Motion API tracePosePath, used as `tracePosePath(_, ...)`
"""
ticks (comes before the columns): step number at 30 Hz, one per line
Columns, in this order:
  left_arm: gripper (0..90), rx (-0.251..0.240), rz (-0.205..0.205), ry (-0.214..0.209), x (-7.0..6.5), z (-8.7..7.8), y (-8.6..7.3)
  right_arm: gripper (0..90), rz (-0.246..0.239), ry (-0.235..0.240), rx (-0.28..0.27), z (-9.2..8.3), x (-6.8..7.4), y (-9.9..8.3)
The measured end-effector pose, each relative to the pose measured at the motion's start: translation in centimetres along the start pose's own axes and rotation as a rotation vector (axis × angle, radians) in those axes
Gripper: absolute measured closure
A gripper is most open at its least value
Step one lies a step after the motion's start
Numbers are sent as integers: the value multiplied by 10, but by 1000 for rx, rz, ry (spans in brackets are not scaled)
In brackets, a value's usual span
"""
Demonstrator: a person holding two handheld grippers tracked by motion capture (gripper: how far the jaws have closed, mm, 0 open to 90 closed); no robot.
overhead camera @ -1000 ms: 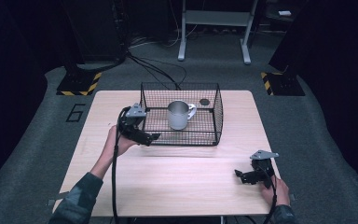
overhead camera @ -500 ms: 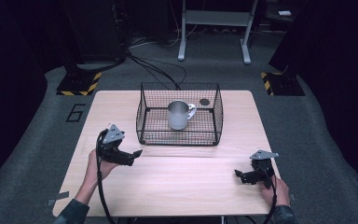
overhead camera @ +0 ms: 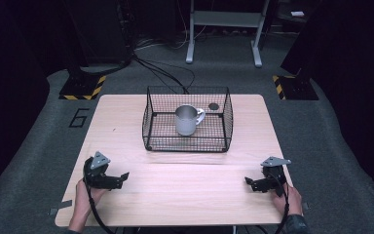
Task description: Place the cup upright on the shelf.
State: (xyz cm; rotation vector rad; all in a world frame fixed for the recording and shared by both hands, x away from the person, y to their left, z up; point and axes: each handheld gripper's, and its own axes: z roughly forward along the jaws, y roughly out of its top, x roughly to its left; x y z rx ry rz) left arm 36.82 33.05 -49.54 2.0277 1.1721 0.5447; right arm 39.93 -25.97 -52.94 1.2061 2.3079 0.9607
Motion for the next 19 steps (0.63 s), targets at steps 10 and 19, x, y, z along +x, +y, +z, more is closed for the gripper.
tracePosePath(10,2,36,-64,105,3,13,-24,0,10,1,-1,0,1,0)
tracePosePath(19,5,33,-68,142,2,19,-32,0,11,0,-1,-1,1,-1)
